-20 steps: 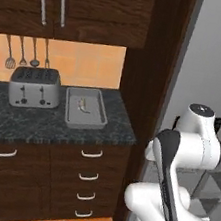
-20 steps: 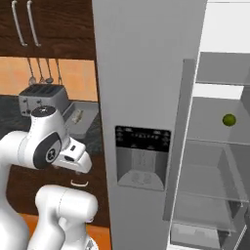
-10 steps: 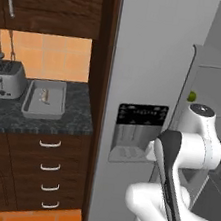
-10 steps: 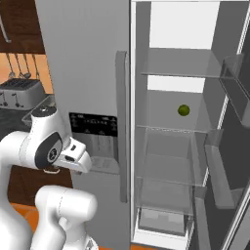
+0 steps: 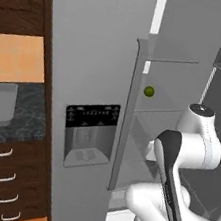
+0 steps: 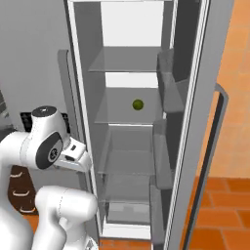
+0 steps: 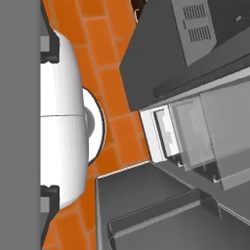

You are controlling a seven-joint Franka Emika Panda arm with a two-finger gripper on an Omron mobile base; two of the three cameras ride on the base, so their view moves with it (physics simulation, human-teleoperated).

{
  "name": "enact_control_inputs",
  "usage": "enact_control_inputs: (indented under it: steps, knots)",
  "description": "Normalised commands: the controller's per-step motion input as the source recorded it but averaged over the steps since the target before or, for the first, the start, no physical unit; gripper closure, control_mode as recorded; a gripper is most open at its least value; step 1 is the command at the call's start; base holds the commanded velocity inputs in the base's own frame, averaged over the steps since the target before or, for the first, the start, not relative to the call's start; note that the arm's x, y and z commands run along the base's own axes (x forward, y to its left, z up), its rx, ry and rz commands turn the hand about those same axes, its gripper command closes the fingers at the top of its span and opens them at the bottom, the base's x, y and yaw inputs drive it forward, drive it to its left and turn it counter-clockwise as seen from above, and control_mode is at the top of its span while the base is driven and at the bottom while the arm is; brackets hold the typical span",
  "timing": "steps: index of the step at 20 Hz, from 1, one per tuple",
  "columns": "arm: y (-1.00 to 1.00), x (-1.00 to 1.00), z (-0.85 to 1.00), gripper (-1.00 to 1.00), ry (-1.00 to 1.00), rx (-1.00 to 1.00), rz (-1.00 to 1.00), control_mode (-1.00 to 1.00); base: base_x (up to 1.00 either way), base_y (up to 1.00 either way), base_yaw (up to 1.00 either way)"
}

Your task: Place one lime and one fish in each tupperware on the nearby counter, to pack two identical lunches.

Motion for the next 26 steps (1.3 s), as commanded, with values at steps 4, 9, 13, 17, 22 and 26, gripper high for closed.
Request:
enact_control_inputs:
  steps: [4, 9, 13, 17, 22, 26]
  knots:
    - [0.0, 0.0, 0.0, -1.0, 0.0, 0.0, 0.0, 1.0, 0.3, -0.06, -0.33]
    - [0.0, 0.0, 0.0, -1.0, 0.0, 0.0, 0.0, 1.0, 0.64, -0.38, -0.03]
    - [0.0, 0.0, 0.0, -1.0, 0.0, 0.0, 0.0, 1.0, 0.53, -0.33, 0.01]
    - [0.0, 0.0, 0.0, -1.0, 0.0, 0.0, 0.0, 1.0, 0.17, -0.04, 0.0]
    - [0.0, 0.0, 0.0, -1.0, 0.0, 0.0, 0.0, 1.0, 0.01, 0.0, 0.0]
    - [0.0, 0.0, 0.0, -1.0, 0.0, 0.0, 0.0, 1.0, 0.0, 0.0, 0.0]
